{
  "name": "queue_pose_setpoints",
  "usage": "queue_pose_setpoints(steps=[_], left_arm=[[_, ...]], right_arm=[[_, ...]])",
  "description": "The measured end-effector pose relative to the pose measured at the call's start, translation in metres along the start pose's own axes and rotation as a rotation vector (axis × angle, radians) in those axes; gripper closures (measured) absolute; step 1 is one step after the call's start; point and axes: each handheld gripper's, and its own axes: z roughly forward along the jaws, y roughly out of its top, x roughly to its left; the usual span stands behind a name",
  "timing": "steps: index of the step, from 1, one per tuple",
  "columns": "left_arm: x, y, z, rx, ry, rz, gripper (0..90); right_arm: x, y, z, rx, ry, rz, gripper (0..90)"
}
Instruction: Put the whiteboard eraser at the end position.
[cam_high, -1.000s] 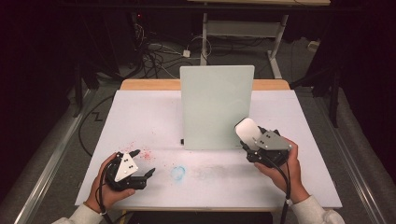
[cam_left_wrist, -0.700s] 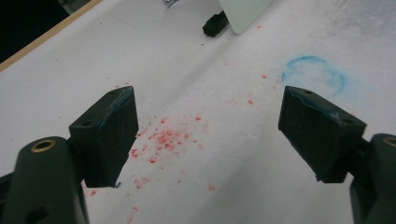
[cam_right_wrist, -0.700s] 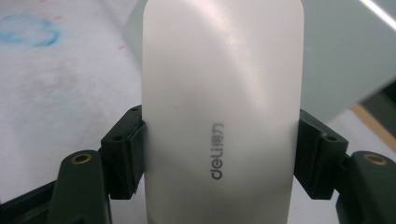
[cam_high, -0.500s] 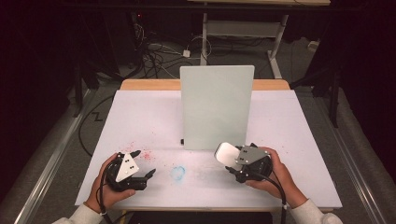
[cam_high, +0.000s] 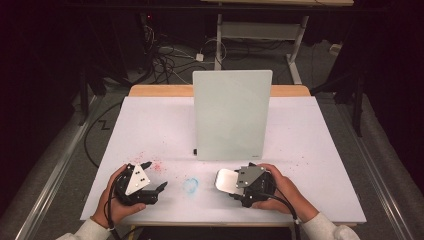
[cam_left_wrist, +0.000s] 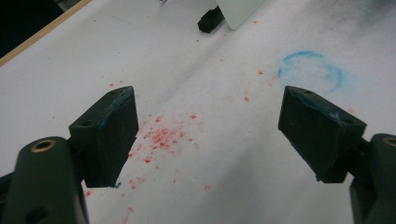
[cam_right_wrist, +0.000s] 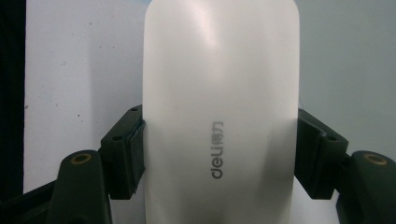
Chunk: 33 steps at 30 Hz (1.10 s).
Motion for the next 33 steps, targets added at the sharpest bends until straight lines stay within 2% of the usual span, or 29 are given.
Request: queue_pose_setpoints(steps=[2,10,11,16,20,24,33], left_arm=[[0.0,0.0,0.0,0.003,0.0,0.0,19.4],[0.0,0.0,0.0,0.003,-0.001,-0.001,19.4],[0.0,0.0,0.0,0.002,-0.001,-0.002,19.4],[0.0,0.0,0.0,0.004,-0.002,0.001,19.4],[0.0,0.0,0.001,0.002,-0.003,-0.002,19.4],[0.0,0.0,0.002,-0.001,-0.006,-0.005,19.4],[0.001,0.001,0.004,-0.001,-0.009,-0.006,19.4]], right_arm=[[0.001,0.002,0.004,0.012,0.009,-0.012,30.7],[0.003,0.002,0.019,0.027,0.039,-0.005,30.4],[0.004,0.002,0.019,0.027,0.031,0.0,30.5],[-0.001,0.001,0.013,-0.036,0.023,0.046,29.0],[-0.002,0.002,0.004,-0.079,0.008,0.049,28.9],[-0.005,-0.001,-0.007,-0.134,-0.027,0.08,28.5],[-0.017,-0.017,-0.035,-0.194,-0.22,0.152,26.0]])
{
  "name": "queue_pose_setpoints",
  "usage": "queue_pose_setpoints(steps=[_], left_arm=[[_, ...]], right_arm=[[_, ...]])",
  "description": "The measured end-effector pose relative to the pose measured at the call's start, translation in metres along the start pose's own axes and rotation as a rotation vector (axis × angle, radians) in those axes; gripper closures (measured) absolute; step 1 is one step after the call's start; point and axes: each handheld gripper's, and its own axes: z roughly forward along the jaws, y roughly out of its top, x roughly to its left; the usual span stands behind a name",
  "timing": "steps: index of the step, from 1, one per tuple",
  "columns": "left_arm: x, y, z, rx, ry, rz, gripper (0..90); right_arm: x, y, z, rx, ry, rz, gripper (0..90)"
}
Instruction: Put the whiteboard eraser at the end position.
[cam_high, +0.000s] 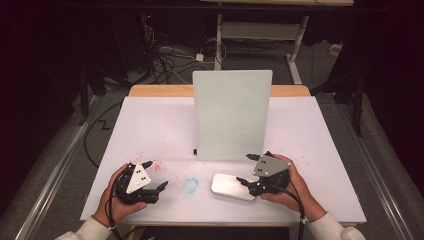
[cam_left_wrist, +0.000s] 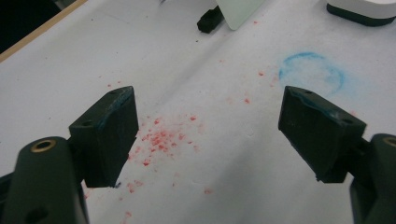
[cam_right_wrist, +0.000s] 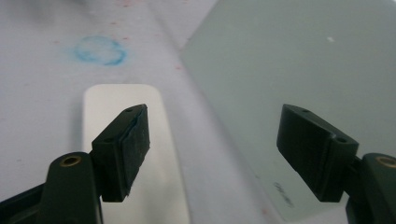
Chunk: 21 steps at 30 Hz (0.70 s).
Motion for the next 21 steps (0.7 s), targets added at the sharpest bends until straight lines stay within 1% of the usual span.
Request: queue_pose_setpoints(steps=[2,4,5,8,9,11,12,13,14,17,20,21], left_arm=[[0.0,0.0,0.0,0.0,0.0,0.001,19.4],[-0.001,0.001,0.0,0.002,-0.001,0.005,19.4],[-0.001,0.0,0.0,0.002,0.0,0.005,19.4],[-0.001,0.0,-0.001,-0.001,0.001,0.003,19.4],[0.0,0.001,-0.001,-0.003,0.001,0.002,19.5],[0.0,0.001,-0.001,-0.006,0.002,0.003,19.4],[-0.001,0.001,-0.002,-0.006,0.002,0.005,19.4],[-0.001,0.001,-0.002,-0.006,0.002,0.006,19.4],[-0.001,0.001,-0.002,-0.006,0.003,0.007,19.4],[-0.002,0.001,-0.003,-0.013,0.003,0.01,19.4],[-0.003,0.001,-0.004,-0.018,0.006,0.011,19.4],[-0.002,0.001,-0.005,-0.021,0.008,0.009,19.3]], right_arm=[[-0.006,-0.004,-0.007,-0.013,-0.07,0.023,25.6],[-0.011,-0.009,-0.013,-0.024,-0.105,0.048,25.4],[-0.014,-0.012,-0.016,-0.027,-0.136,0.063,24.6],[-0.02,-0.021,-0.024,-0.026,-0.191,0.087,23.5],[-0.023,-0.025,-0.028,-0.023,-0.218,0.101,22.7],[-0.026,-0.031,-0.034,-0.023,-0.257,0.12,22.0],[-0.028,-0.036,-0.039,-0.027,-0.283,0.139,21.1],[-0.029,-0.04,-0.042,-0.033,-0.292,0.157,20.8],[-0.03,-0.045,-0.046,-0.04,-0.312,0.177,20.8],[-0.031,-0.062,-0.057,-0.058,-0.381,0.223,20.8],[-0.03,-0.076,-0.065,-0.071,-0.403,0.275,19.3],[-0.029,-0.079,-0.067,-0.07,-0.407,0.282,19.2]])
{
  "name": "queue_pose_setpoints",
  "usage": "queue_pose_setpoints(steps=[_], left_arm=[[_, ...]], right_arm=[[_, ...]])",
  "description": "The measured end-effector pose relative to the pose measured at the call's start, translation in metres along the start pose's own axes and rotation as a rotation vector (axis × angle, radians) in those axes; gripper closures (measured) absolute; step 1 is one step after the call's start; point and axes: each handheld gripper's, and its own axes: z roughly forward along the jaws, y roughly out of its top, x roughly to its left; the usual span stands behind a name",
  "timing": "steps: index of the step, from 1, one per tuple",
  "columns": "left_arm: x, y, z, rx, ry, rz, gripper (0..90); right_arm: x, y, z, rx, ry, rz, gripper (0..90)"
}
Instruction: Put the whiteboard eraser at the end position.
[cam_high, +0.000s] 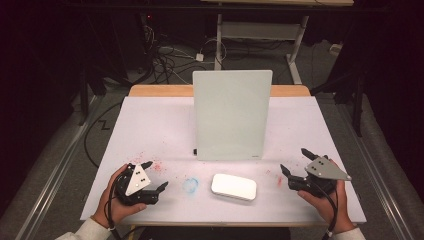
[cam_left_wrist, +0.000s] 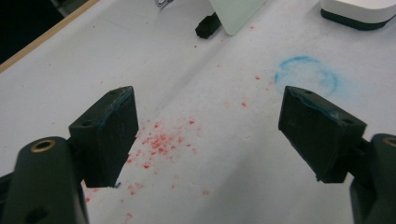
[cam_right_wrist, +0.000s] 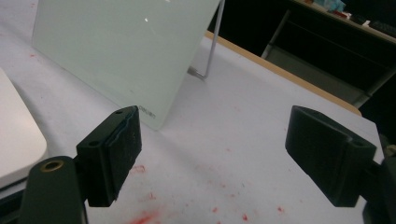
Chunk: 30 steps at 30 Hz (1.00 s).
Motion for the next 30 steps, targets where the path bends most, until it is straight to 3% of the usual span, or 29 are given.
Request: queue_pose_setpoints(steps=[5,9,15,30], left_arm=[[0.002,0.001,0.001,-0.005,0.021,-0.01,18.0],[0.002,0.002,0.003,-0.002,0.023,-0.009,16.6],[0.002,0.003,0.005,0.001,0.02,-0.006,16.6],[0.007,0.003,0.005,0.0,0.025,-0.03,16.5]], right_arm=[[-0.001,-0.01,-0.006,0.001,-0.003,0.025,19.0],[0.003,-0.014,-0.005,0.023,0.005,0.002,18.4],[0.002,-0.014,-0.007,0.014,0.013,0.013,21.6],[0.002,-0.012,-0.003,0.019,-0.001,0.013,17.5]])
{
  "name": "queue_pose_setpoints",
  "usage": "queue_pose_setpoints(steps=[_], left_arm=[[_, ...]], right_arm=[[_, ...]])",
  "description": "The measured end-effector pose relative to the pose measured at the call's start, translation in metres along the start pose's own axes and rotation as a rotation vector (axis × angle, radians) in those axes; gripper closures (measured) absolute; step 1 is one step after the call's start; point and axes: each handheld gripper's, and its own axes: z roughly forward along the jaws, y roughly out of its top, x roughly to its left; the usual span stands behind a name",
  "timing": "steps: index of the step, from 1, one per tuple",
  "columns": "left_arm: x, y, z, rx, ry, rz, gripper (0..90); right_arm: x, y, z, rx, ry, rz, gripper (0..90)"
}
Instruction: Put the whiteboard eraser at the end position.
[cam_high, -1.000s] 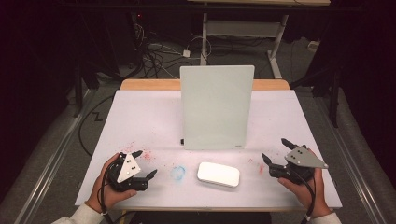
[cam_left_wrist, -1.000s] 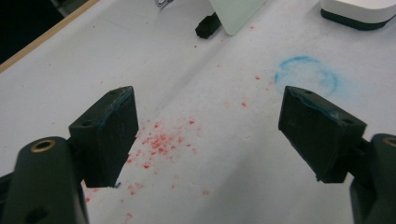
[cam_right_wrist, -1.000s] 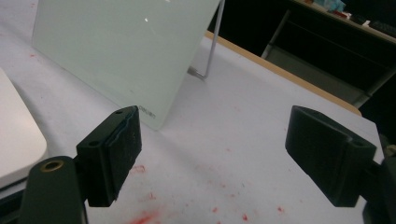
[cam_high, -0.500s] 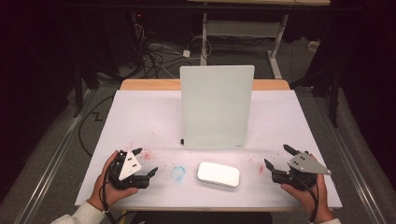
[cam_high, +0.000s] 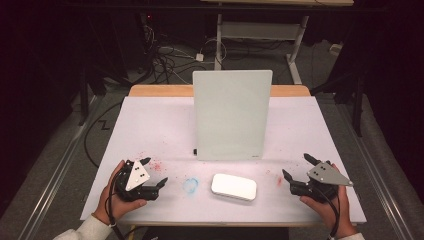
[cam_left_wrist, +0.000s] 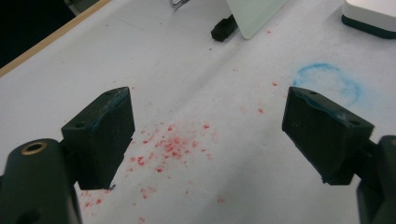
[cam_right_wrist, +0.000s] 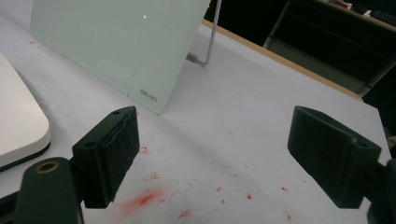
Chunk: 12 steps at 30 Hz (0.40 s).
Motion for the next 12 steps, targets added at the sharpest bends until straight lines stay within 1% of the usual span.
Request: queue_pose_setpoints(steps=[5,8,10,12], left_arm=[[0.001,-0.001,0.003,0.011,-0.006,0.009,16.5],[0.005,-0.004,0.005,0.014,-0.017,-0.012,16.5],[0.008,-0.007,0.005,0.015,-0.014,-0.019,16.5],[0.011,-0.008,0.006,0.012,-0.017,-0.028,16.5]], right_arm=[[-0.002,-0.002,0.004,0.018,-0.008,0.013,17.6],[-0.004,-0.003,0.005,0.029,-0.023,0.026,17.5],[-0.006,-0.002,0.007,0.036,-0.03,0.019,17.5],[-0.007,0.0,0.008,0.033,-0.024,0.034,20.8]])
